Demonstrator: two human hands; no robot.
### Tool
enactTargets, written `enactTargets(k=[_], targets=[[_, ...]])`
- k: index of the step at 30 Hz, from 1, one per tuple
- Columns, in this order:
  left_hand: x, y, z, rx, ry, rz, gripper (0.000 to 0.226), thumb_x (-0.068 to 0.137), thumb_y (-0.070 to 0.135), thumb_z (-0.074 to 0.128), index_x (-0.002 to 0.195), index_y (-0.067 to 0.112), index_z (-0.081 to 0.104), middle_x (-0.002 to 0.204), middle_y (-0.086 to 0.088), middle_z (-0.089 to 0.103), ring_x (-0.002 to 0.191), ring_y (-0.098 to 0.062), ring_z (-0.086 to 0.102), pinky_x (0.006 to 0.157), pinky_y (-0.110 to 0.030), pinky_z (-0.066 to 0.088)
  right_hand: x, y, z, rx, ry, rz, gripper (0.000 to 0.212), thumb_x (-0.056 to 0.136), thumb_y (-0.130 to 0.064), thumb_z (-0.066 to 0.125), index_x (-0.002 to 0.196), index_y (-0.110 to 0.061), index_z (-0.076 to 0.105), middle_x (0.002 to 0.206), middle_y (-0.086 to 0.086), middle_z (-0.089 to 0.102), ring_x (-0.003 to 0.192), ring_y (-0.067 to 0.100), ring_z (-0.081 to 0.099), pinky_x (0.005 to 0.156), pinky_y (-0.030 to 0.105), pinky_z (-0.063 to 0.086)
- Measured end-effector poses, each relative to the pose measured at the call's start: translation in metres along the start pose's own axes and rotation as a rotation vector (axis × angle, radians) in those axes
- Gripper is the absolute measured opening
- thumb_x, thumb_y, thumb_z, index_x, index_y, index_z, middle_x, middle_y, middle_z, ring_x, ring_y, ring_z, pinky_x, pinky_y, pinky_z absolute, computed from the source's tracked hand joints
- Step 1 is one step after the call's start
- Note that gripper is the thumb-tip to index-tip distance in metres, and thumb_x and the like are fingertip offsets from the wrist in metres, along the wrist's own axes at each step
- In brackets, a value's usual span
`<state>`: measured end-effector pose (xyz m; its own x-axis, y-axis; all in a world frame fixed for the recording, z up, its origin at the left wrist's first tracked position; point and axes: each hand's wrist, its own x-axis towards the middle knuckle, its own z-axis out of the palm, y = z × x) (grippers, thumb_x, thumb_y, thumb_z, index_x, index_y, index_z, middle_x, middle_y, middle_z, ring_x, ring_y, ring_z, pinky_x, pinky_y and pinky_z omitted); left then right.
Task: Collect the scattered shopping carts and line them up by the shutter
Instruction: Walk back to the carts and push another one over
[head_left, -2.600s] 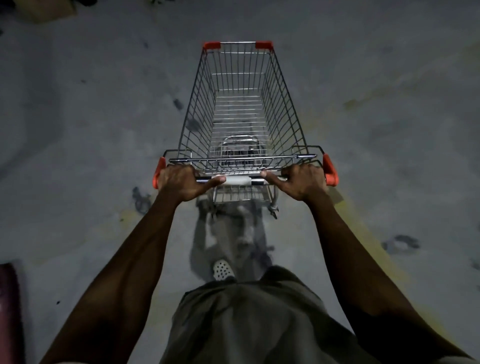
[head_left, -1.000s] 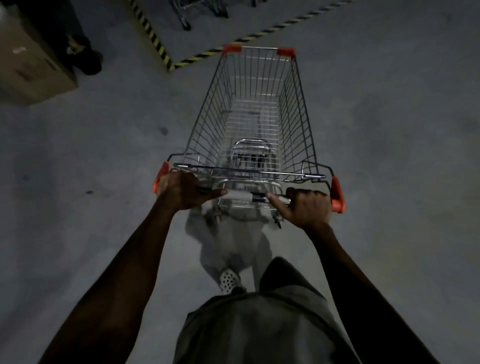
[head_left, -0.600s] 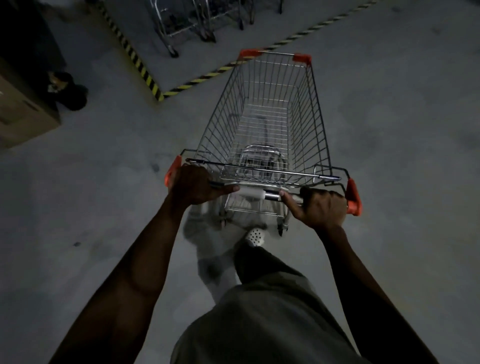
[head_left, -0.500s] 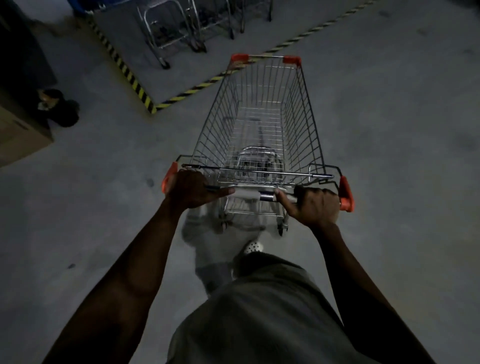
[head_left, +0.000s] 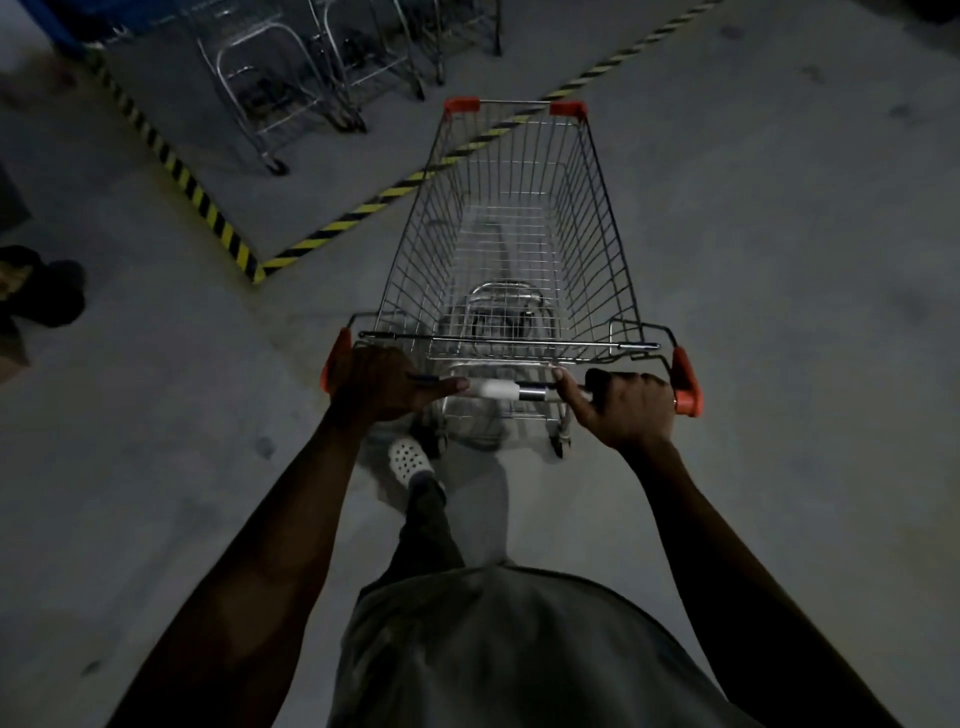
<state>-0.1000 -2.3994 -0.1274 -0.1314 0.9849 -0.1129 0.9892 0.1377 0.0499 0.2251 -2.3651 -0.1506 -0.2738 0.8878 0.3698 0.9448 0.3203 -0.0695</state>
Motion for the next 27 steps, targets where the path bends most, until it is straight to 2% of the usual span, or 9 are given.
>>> enactTargets(k=[4,10,13,16,19,20,24,25,27], targets=[[0.093,-0.017,-0.011,-0.01,0.005,0.037,0.104,0.055,0.112,0.018,0.05,0.018,0.063,0.049,0.009,0.057,0.063,-0.004,0.056,0.122,-0.047,0.01,0.07,-0.004,0.029,-0.011,0.054,0.026,0.065,0.096,-0.067,0.044,0.057,-0.018,0.063,0.041,0.004,0.051,0.036,0.024,0.054,0.053,0.024,0.029],[0.25,-0.031,-0.043,0.038,-0.06,0.16,0.109,0.047,0.113,0.002,0.051,0.02,0.058,0.053,0.008,0.055,0.064,-0.012,0.054,0.122,-0.052,0.013,0.193,-0.008,0.071,-0.057,0.089,0.134,0.085,0.1,-0.075,0.019,0.056,-0.017,0.064,0.039,0.004,0.049,0.035,0.023,0.053,0.053,0.024,0.027],[0.332,-0.04,-0.043,0.023,-0.069,0.192,0.108,0.045,0.114,0.004,0.051,0.02,0.057,0.052,0.008,0.054,0.061,-0.012,0.051,0.119,-0.05,0.026,0.253,-0.005,0.097,-0.082,0.065,0.199,0.079,0.098,-0.073,0.028,0.054,-0.018,0.063,0.039,0.005,0.05,0.034,0.023,0.053,0.054,0.024,0.027],[0.411,-0.046,-0.04,0.028,-0.03,0.259,0.106,0.053,0.113,0.014,0.055,0.02,0.065,0.058,0.008,0.061,0.072,-0.013,0.059,0.117,-0.054,0.028,0.312,0.0,0.121,-0.115,-0.069,0.265,0.076,0.096,-0.072,0.027,0.057,-0.018,0.064,0.044,0.006,0.053,0.04,0.023,0.055,0.055,0.027,0.031],[0.485,-0.044,-0.05,0.084,-0.039,0.331,0.106,0.057,0.111,0.013,0.058,0.021,0.068,0.066,0.007,0.065,0.078,-0.014,0.06,0.12,-0.055,0.02,0.37,0.01,0.146,-0.14,-0.092,0.323,0.078,0.096,-0.071,0.024,0.059,-0.016,0.066,0.047,0.007,0.055,0.043,0.024,0.057,0.057,0.028,0.029],[0.51,-0.043,-0.054,0.093,-0.028,0.355,0.106,0.058,0.111,0.012,0.055,0.02,0.066,0.066,0.006,0.064,0.08,-0.015,0.064,0.12,-0.055,0.019,0.39,0.014,0.155,-0.155,-0.085,0.349,0.078,0.097,-0.07,0.025,0.058,-0.015,0.066,0.047,0.007,0.056,0.043,0.025,0.057,0.057,0.028,0.029],[0.608,-0.034,-0.066,0.041,0.018,0.429,0.092,0.055,0.111,0.006,0.042,0.027,0.042,0.062,0.0,0.062,0.08,-0.021,0.068,0.113,-0.053,0.034,0.473,0.034,0.189,-0.192,0.009,0.404,0.071,0.097,-0.065,0.039,0.053,-0.016,0.064,0.045,0.006,0.056,0.041,0.025,0.057,0.058,0.027,0.029],[0.635,-0.031,-0.067,0.026,0.022,0.426,0.095,0.055,0.111,0.006,0.042,0.026,0.045,0.06,0.001,0.061,0.078,-0.021,0.067,0.113,-0.052,0.035,0.496,0.04,0.199,-0.191,0.02,0.405,0.069,0.097,-0.064,0.041,0.053,-0.016,0.064,0.045,0.006,0.055,0.041,0.024,0.056,0.058,0.027,0.03],[0.692,-0.023,-0.07,0.042,0.034,0.397,0.104,0.057,0.111,0.009,0.053,0.024,0.065,0.062,0.005,0.064,0.076,-0.017,0.066,0.117,-0.053,0.029,0.546,0.058,0.218,-0.198,0.051,0.404,0.067,0.097,-0.063,0.046,0.053,-0.016,0.064,0.044,0.005,0.055,0.04,0.024,0.055,0.057,0.027,0.029]])
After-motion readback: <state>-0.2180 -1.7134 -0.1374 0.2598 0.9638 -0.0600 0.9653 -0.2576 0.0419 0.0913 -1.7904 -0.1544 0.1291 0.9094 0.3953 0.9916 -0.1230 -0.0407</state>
